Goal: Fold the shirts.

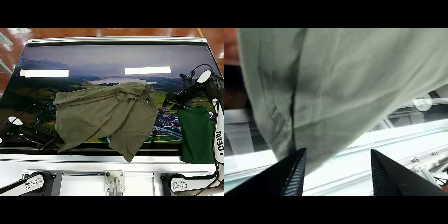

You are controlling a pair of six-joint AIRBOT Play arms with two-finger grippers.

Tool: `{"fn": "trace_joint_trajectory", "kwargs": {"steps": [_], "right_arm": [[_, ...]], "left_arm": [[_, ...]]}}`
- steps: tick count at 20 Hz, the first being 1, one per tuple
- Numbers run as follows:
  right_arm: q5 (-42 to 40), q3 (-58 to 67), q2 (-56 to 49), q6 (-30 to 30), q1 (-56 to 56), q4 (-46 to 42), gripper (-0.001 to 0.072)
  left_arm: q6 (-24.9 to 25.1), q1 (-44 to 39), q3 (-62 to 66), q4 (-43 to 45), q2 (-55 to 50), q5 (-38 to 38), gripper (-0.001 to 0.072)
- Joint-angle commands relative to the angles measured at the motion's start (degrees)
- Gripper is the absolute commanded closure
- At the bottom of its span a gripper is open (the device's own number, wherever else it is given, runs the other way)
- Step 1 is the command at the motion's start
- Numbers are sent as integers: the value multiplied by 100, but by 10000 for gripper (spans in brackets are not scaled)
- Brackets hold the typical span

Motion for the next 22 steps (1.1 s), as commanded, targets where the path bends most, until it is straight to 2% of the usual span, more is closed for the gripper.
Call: {"fn": "trace_joint_trajectory", "kwargs": {"steps": [1, 8, 11, 17, 18, 19, 21, 22], "right_arm": [[-94, -20, 4, -11, -2, 17, 138], [-122, -20, 4, -11, -2, 20, 138], [-131, -20, 4, -11, -2, 17, 138], [-155, -20, 4, -11, -4, 13, 138], [-153, -20, 4, -9, -4, 13, 138], [-151, -20, 4, -11, -2, 13, 138], [-144, -20, 4, -9, -4, 13, 138], [-136, -20, 4, -9, -4, 13, 138]], "left_arm": [[4, -66, -46, 256, -2, 114, 245], [-4, -68, -44, 275, -4, 170, 246], [-4, -68, -136, 275, -4, 221, 303], [15, -70, -420, -13, -4, 376, 315], [15, -68, -417, -98, -4, 411, 384], [17, -68, -417, -192, -4, 439, 497], [173, -68, -400, -398, -2, 481, 669], [232, -66, -341, -415, -2, 481, 668]]}}
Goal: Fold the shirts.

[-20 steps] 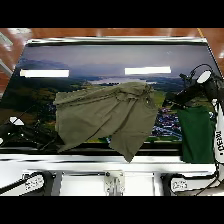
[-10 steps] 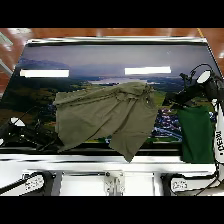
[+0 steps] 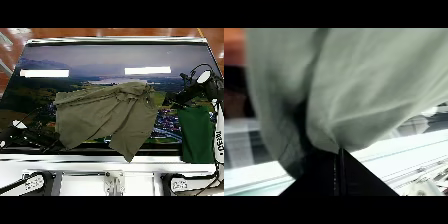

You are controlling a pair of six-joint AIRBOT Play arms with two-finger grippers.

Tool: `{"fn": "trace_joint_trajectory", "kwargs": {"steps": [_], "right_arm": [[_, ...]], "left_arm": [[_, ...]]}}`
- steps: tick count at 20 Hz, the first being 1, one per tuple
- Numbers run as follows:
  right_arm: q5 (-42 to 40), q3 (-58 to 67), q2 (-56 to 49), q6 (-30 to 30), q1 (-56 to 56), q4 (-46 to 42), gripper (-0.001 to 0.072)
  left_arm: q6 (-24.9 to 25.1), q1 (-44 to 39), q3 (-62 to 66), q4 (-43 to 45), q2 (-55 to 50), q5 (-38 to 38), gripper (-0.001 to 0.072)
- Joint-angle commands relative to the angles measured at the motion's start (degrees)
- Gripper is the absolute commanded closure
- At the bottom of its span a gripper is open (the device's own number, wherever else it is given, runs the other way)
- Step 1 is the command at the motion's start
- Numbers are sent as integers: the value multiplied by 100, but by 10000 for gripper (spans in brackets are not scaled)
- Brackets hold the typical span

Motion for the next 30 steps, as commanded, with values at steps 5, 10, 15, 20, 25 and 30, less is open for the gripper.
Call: {"fn": "trace_joint_trajectory", "kwargs": {"steps": [5, 10, 15, 20, 25, 30], "right_arm": [[35, -2, 2, 2, -4, -2, 138], [74, -2, 2, 2, -4, -2, 138], [105, -2, 2, 4, -2, 2, 138], [114, -2, 2, 9, -2, 11, 138], [111, -2, 2, 7, -2, 111, 138], [267, -2, 2, 4, -4, 192, 138]], "left_arm": [[319, 166, 901, -214, 39, 44, 671], [214, 584, 1200, 153, 37, 9, 671], [101, 804, 1200, 570, 37, 59, 671], [-116, 866, 1200, 577, 26, 411, 671], [-238, 699, 1091, 531, -199, 616, 554], [-509, 1104, 1456, 647, -153, 199, 20]]}}
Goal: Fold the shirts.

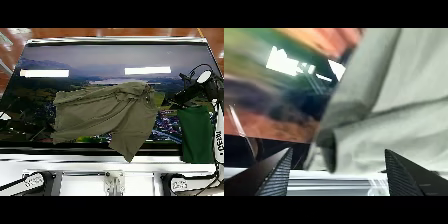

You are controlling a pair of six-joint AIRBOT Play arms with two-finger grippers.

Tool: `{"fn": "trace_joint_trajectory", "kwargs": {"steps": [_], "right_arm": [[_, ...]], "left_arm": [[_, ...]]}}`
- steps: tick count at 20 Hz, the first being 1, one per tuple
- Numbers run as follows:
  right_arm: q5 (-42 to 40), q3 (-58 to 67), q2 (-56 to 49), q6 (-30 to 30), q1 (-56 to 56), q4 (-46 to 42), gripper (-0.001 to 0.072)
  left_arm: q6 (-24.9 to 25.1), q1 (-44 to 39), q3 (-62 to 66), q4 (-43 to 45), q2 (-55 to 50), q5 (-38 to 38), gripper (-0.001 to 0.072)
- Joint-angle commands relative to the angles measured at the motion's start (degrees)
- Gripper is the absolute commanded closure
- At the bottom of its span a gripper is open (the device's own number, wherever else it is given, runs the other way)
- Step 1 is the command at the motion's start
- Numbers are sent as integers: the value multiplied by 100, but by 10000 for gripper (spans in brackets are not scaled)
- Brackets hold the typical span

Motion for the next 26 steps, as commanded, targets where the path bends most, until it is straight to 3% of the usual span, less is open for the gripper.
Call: {"fn": "trace_joint_trajectory", "kwargs": {"steps": [1, 5, 8, 10, 20, 21, 22, 26], "right_arm": [[155, -2, 2, 2, -4, 33, 138], [120, -2, 2, 0, -4, -46, 138], [133, -2, 2, 0, -4, -39, 138], [131, -2, 2, 0, -4, -42, 138], [160, -2, 2, 7, -4, 85, 138], [155, -2, 2, 9, -2, 109, 138], [157, -2, 2, 33, -2, 109, 138], [208, -2, 2, 70, -2, 109, 138]], "left_arm": [[-96, 358, 334, 52, 57, -540, 21], [203, 629, 76, 66, 190, -1156, 22], [365, 584, -610, -140, 190, -726, 34], [577, 584, -918, -393, 188, -374, 169], [852, 470, -1167, -520, 164, 529, 182], [850, 439, -1167, -538, 164, 616, 279], [848, 413, -1167, -575, 164, 715, 327], [848, 238, -1167, -608, 164, 1010, 331]]}}
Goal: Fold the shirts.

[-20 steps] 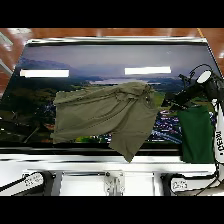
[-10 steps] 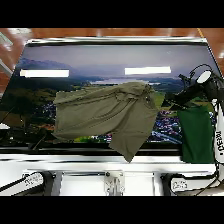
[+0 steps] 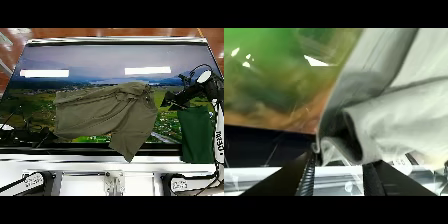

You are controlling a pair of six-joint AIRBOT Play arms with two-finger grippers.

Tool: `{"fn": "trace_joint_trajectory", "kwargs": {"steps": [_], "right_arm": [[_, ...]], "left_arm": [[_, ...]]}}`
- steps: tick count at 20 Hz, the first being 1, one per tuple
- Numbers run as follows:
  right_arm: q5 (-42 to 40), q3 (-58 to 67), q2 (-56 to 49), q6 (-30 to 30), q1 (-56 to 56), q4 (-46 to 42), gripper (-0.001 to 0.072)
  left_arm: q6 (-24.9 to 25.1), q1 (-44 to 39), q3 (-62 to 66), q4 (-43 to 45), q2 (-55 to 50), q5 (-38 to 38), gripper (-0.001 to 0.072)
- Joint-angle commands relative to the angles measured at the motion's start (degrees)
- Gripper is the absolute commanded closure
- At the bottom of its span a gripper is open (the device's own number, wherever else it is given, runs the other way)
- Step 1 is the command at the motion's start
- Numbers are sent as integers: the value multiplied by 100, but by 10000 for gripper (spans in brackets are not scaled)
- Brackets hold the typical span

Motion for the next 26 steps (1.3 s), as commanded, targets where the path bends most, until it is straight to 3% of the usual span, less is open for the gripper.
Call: {"fn": "trace_joint_trajectory", "kwargs": {"steps": [1, 2, 4, 7, 8, 11, 12, 16, 24, 26], "right_arm": [[61, -2, 2, 24, -2, 22, 138], [79, -2, 2, 31, -2, 22, 138], [83, -2, 2, 46, -2, 22, 138], [90, -2, 2, 52, -2, 22, 138], [103, -2, 2, 55, -2, 22, 138], [264, -44, 0, -22, -4, 11, 131], [411, -151, 0, -144, -4, 48, 29], [870, -1095, 2, -546, 0, 1010, 29], [-96, -2503, 2, -278, 15, 1294, 34], [-479, -2684, 0, -254, 271, 1349, 66]], "left_arm": [[17, -151, -17, 37, -7, 485, 335], [17, -197, -17, 37, -7, 529, 388], [17, -284, -17, 37, -9, 549, 424], [24, -431, -17, 39, -9, 525, 641], [28, -472, -17, 37, -9, 483, 669], [111, -485, -13, 44, -7, 262, 669], [111, -485, -13, 42, -2, 223, 670], [330, -487, -11, 42, 0, -57, 670], [407, -487, 13, 35, 321, -315, 670], [404, -487, 13, 35, 367, -321, 670]]}}
